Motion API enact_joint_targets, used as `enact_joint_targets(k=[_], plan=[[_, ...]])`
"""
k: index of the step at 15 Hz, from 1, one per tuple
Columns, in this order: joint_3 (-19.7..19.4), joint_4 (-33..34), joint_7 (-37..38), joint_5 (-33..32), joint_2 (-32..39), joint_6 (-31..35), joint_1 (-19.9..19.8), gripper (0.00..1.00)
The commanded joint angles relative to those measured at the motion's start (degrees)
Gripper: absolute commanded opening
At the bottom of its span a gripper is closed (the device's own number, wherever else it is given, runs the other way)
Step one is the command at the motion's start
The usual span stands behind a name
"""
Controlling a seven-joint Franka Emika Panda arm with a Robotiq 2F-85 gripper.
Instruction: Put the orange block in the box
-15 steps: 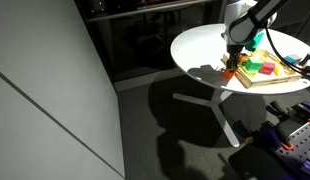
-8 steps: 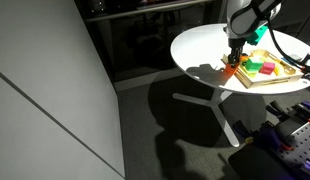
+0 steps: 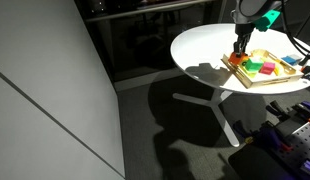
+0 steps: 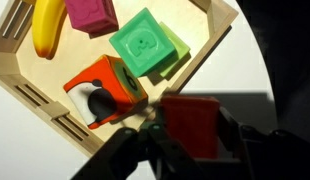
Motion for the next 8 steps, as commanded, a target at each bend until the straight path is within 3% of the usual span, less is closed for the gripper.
enact_joint_targets(k=[1,8], plan=[[-0.5,-3.8,1.2,0.6,-6.4,-3.1,-1.2,0.27],[-4.3,-9.6,5.8,-0.9,-15.4,-8.2,-4.1,0.27]])
